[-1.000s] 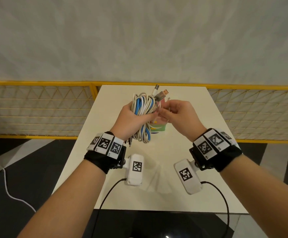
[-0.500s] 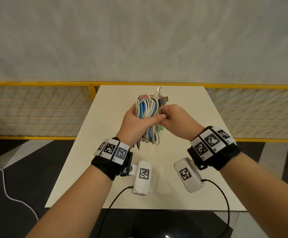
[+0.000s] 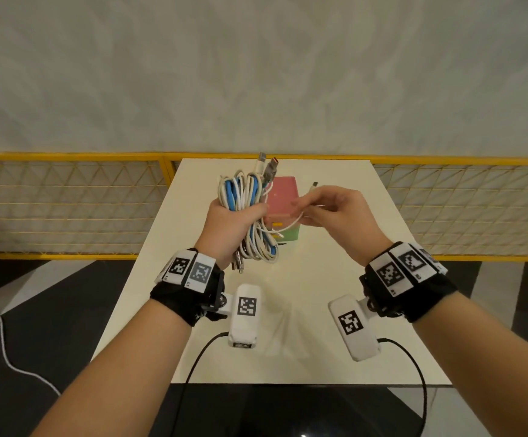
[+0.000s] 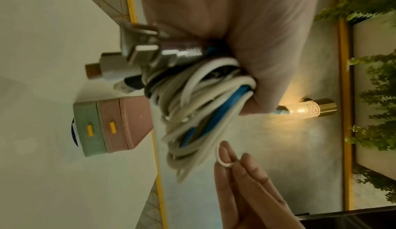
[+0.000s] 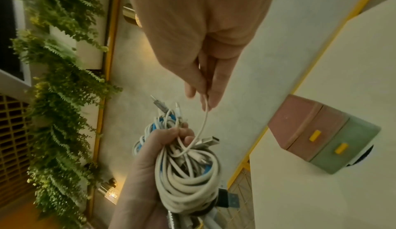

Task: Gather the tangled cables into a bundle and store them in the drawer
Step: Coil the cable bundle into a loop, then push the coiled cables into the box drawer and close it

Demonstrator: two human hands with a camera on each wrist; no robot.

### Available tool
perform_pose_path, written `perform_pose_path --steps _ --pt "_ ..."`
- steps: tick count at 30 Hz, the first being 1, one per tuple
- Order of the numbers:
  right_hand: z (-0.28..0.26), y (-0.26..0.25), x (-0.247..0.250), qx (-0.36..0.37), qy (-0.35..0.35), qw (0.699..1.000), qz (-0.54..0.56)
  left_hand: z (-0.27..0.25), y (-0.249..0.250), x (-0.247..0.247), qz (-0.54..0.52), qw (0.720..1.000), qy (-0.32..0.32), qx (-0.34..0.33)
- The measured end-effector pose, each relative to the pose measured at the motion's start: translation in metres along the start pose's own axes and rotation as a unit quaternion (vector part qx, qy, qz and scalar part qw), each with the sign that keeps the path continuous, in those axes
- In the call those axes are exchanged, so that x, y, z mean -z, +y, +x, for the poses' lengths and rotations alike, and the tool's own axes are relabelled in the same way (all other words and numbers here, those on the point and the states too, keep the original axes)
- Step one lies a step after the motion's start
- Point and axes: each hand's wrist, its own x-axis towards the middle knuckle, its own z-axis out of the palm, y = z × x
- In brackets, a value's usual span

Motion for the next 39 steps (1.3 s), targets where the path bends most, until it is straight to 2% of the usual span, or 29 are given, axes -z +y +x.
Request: perform_pose_path --steps 2,4,9,16,19,20,22,24,26,29,33,35,39 --pt "0.000 -0.004 -0.005 -0.010 0.033 0.998 0.057 -0.005 0.001 -0.002 0.018 0.999 -0.033 -0.001" --pt "0.000 -0.007 -0.010 -0.033 0.030 0.995 0.093 -0.008 0.001 -0.005 0.021 0.998 -0.052 -0.002" --pt "-0.007 -0.010 -0.034 -0.048 -0.007 0.996 0.069 -0.006 0.000 -0.006 0.013 0.999 -0.027 -0.015" --pt "-0.003 -0.010 -0.058 -0.081 -0.094 0.984 0.125 0.006 0.000 0.008 0.062 0.998 -0.022 -0.005" --pt "0.005 0.002 -0.054 -0.104 -0.091 0.990 0.042 0.016 -0.004 0.020 0.068 0.996 -0.047 0.015" --pt "0.009 0.006 -0.050 -0.091 -0.094 0.991 -0.040 0.019 -0.008 0.024 0.084 0.995 -0.046 0.014" --pt "0.019 0.018 -0.040 -0.034 -0.099 0.974 -0.200 0.027 -0.019 0.032 0.120 0.992 -0.038 0.012" --pt "0.027 0.034 -0.026 -0.010 -0.054 0.967 -0.250 0.039 -0.033 0.040 0.152 0.988 -0.023 0.019" --pt "0.031 0.054 -0.013 -0.031 0.005 0.964 -0.265 0.055 -0.047 0.043 0.180 0.983 0.004 0.034" --pt "0.034 0.091 -0.002 -0.124 0.022 0.970 -0.209 0.081 -0.063 0.034 0.263 0.964 0.025 0.040" --pt "0.043 0.142 0.000 -0.212 0.005 0.960 -0.185 0.112 -0.078 0.000 0.375 0.926 0.006 0.037" --pt "0.051 0.164 0.001 -0.250 0.009 0.952 -0.175 0.128 -0.082 -0.019 0.432 0.901 -0.026 0.027" --pt "0.070 0.196 -0.002 -0.290 0.003 0.941 -0.175 0.159 -0.094 -0.041 0.531 0.837 -0.130 0.033"
